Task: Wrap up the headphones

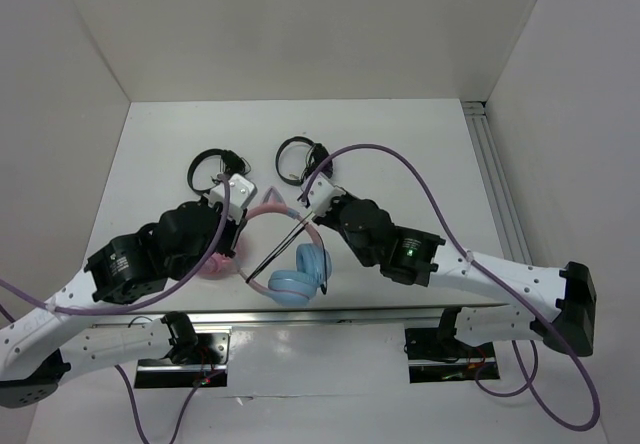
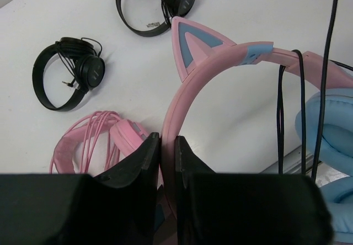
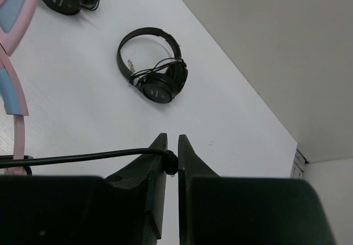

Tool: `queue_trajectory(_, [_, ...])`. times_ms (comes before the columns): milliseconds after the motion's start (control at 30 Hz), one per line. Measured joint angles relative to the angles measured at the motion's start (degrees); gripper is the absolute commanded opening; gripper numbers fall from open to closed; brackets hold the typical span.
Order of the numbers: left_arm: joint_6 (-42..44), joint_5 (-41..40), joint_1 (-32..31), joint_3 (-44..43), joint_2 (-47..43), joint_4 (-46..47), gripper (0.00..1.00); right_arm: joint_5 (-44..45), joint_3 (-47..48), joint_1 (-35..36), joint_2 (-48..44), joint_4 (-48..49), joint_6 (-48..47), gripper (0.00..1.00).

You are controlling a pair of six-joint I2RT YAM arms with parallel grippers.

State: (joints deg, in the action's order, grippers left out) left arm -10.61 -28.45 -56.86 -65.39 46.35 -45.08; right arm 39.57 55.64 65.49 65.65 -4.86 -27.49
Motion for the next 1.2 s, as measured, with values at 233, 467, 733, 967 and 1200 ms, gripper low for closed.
queue_trajectory(233, [0.24,-0.85,0.04,-1.07,-1.33,1.16,0.0,-5.57,-0.55,-3.17,2.16,1.18,2.93,0.04])
queue_trajectory(467, [2.84,-0.74,0.02,-1.6,-1.33,4.15,0.0,-9.01,-0.94,-4.74,2.25,2.01,5.6,0.11])
queue_trajectory(733, [5.62,-2.99,-0.07,-1.92,2.62,8.17,0.0,-6.84,-1.11,-6.93,2.69,1.9,8.66,0.36])
queue_trajectory(967, [4.98,-3.23,1.68,-4.48,6.78,10.25,0.0,-4.87,-1.79,-8.07,4.24,1.42,11.72,0.73])
queue_trajectory(1200, [1.14,-0.02,9.18,-6.01,10.91,10.14,0.0,-4.48,-1.84,-9.57,4.07,0.48,14.47,0.92])
